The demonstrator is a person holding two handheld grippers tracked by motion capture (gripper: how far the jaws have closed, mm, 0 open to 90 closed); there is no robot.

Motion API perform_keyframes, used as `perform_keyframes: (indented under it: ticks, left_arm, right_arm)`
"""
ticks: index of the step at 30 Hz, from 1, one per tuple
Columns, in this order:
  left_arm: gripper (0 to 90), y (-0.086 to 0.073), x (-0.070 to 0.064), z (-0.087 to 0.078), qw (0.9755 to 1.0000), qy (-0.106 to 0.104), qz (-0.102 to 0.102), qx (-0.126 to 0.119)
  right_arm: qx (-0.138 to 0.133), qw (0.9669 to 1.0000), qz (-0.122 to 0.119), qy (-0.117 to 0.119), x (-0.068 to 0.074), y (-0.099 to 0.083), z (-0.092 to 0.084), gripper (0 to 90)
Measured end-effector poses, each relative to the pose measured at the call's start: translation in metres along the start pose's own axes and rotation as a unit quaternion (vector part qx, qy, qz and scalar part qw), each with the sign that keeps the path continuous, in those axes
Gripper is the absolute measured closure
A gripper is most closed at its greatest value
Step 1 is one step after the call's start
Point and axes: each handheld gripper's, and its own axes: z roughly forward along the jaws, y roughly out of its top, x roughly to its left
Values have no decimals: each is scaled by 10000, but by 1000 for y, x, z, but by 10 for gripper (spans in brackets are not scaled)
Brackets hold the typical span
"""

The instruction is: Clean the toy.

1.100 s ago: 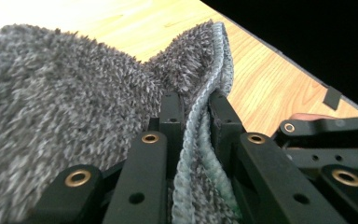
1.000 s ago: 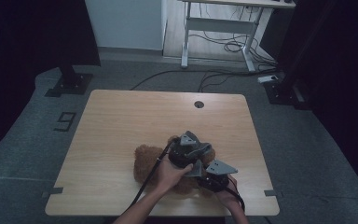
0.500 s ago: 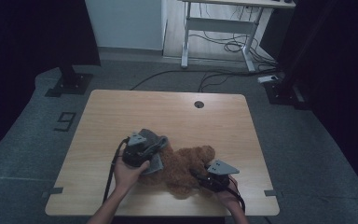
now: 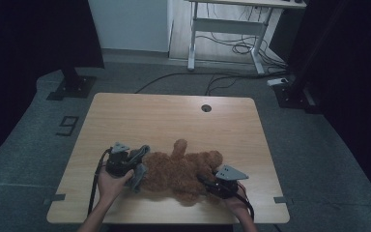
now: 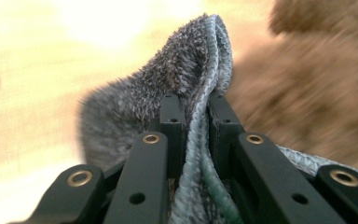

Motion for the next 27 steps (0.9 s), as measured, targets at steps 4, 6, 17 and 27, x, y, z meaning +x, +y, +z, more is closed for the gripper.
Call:
perform_keyframes:
  ticks: [4, 6, 17, 27]
  left_arm:
    - [788, 5, -7, -8, 9997, -79, 31, -232]
    - [790, 19, -20, -14, 9987, -82, 213, -449]
    - [784, 93, -132, 24, 9875, -927, 1117, -607]
    - [783, 84, -141, 85, 9914, -987, 858, -30]
  right_arm:
    - [-14, 10000, 17, 1, -1, 0, 1, 588]
    - [-20, 10000, 12, -33, -1, 1, 2, 590]
    - [-131, 9985, -273, -445, -4, 9, 22, 604]
    - [-200, 9964, -553, -612, 0, 8, 26, 607]
